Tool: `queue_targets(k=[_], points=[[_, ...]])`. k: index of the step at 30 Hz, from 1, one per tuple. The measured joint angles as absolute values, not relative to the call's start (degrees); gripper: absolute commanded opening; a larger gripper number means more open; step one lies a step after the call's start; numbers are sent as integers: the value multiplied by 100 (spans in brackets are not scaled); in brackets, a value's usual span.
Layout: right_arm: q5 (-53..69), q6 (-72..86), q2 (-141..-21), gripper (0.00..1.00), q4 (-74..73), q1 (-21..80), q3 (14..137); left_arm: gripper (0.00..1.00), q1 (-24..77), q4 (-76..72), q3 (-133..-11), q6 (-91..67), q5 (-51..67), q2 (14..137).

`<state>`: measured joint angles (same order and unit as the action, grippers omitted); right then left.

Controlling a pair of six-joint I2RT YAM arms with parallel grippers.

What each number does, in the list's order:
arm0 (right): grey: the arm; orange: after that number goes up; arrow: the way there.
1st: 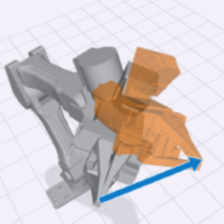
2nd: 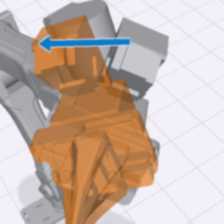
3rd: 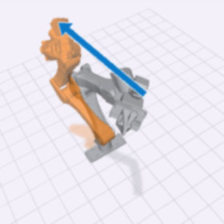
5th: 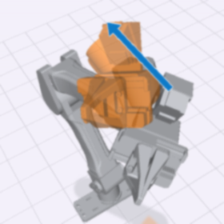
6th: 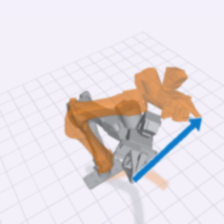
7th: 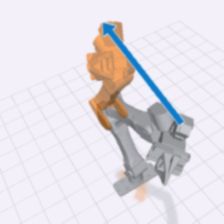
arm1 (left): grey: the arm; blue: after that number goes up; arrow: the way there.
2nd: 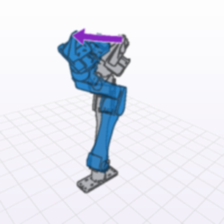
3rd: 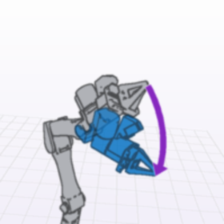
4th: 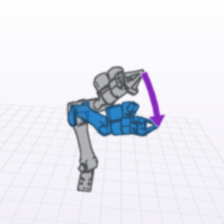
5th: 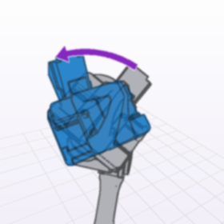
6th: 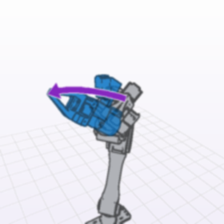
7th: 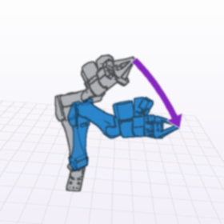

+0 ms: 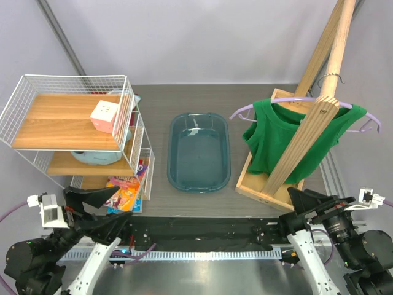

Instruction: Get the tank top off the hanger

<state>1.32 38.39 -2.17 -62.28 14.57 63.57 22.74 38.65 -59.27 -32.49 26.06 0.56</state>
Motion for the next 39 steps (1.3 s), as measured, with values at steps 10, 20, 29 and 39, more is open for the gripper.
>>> queue_targets(k=[10,20,29,39], points=[[-1170,4018,-980,100,-7238,1457,6991,100,2351,5610,-7203,-3909,666,60],[-941,3450,-1007,100,-7122,1494,7472,100,1955,4676,-6995,-4141,2585,1323],[-545,3039,-1199,100,-6938,1522,7590,100,2016,3623,-7122,-4486,3675,2484],[34,2768,-1339,100,-6707,1566,7531,100,3190,3304,-7358,-4410,4145,3542]])
